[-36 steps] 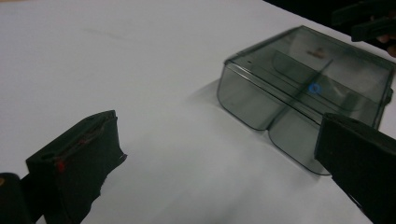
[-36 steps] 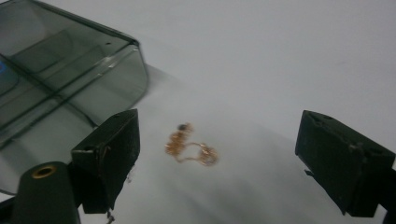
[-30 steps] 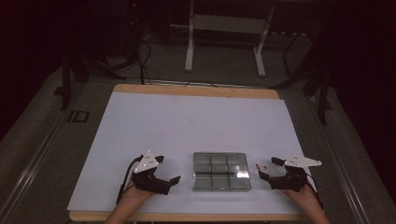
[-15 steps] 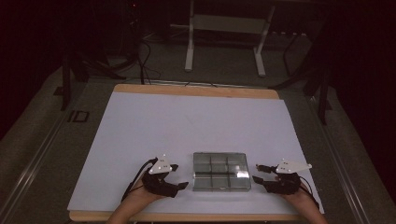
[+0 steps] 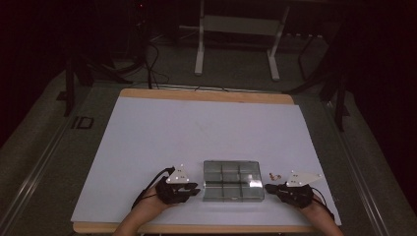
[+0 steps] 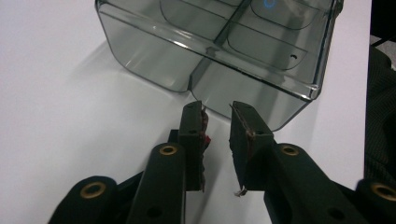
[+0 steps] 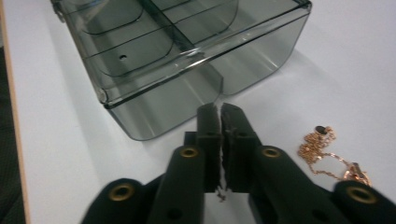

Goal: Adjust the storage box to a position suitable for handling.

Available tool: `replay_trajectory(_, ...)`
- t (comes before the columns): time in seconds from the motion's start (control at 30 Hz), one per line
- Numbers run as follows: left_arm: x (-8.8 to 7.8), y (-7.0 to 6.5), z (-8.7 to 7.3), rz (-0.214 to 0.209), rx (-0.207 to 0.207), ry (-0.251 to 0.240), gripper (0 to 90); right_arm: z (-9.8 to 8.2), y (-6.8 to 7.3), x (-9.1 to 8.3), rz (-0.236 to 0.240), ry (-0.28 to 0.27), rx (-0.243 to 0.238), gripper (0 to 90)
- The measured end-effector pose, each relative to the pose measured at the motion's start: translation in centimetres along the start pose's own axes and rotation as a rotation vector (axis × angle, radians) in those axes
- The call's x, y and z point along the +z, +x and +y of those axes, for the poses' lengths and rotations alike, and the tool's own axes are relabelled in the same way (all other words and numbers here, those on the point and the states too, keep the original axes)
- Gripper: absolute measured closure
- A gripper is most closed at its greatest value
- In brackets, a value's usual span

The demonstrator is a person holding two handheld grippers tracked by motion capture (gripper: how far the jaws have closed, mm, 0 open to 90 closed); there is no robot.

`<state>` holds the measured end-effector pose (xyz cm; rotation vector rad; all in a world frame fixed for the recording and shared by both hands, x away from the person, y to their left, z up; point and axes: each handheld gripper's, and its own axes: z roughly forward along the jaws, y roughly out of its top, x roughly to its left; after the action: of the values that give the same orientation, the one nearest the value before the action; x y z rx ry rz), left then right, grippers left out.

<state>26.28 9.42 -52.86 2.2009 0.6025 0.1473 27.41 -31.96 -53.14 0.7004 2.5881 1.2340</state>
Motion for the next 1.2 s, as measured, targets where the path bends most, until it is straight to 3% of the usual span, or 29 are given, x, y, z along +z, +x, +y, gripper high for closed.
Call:
replay_trajectory(0.3, 0.1, 0.0, 0.7, -0.004, 0.012, -0.013, 89.5, 0.1, 0.2, 0.2, 0.021, 0.002, -0.014, 89.8)
replay_trajectory(0.4, 0.2, -0.3, 0.9, -0.011, 0.033, -0.005, 89.8, 0.2, 0.2, 0.2, 0.034, -0.005, -0.011, 89.8)
replay_trajectory(1.2, -0.2, -0.6, 1.6, -0.018, 0.045, 0.007, 90.0, 0.9, 0.5, -0.3, 0.063, -0.033, -0.02, 90.0)
